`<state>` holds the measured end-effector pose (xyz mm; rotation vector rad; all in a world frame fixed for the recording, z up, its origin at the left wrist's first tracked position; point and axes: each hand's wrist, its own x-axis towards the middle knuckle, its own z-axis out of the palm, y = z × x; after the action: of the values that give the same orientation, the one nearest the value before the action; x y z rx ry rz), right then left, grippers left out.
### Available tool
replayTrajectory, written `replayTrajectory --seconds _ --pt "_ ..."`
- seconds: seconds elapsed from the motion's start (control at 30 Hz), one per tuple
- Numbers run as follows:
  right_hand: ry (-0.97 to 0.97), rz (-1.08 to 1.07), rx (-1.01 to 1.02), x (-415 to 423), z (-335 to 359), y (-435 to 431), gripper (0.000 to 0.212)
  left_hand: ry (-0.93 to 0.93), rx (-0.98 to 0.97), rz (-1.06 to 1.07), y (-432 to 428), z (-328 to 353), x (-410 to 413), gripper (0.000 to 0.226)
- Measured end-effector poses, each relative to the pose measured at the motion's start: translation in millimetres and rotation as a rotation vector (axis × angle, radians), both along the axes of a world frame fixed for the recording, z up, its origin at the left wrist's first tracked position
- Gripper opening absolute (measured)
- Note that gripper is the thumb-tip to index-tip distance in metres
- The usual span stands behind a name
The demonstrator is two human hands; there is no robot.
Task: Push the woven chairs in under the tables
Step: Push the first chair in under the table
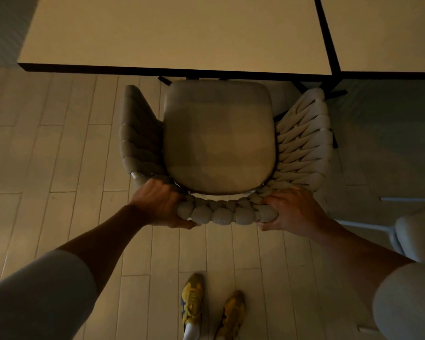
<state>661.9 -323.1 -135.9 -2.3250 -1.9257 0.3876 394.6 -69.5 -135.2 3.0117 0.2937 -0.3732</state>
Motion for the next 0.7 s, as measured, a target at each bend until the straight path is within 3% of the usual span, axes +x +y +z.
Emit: replayTrajectory --seconds 0.33,0.7 --pt "-0.079 -0.177 -0.285 -29.2 44.4 -3.0 0.073 0.115 -0.118 0.108 -19.8 31.9 17.5 0.095" --pt "0.018 -0.469 -0.35 -74.4 149.2 -98.3 0.084 0.199 0.013 -0.116 -80.5 150.4 61.2 0.123"
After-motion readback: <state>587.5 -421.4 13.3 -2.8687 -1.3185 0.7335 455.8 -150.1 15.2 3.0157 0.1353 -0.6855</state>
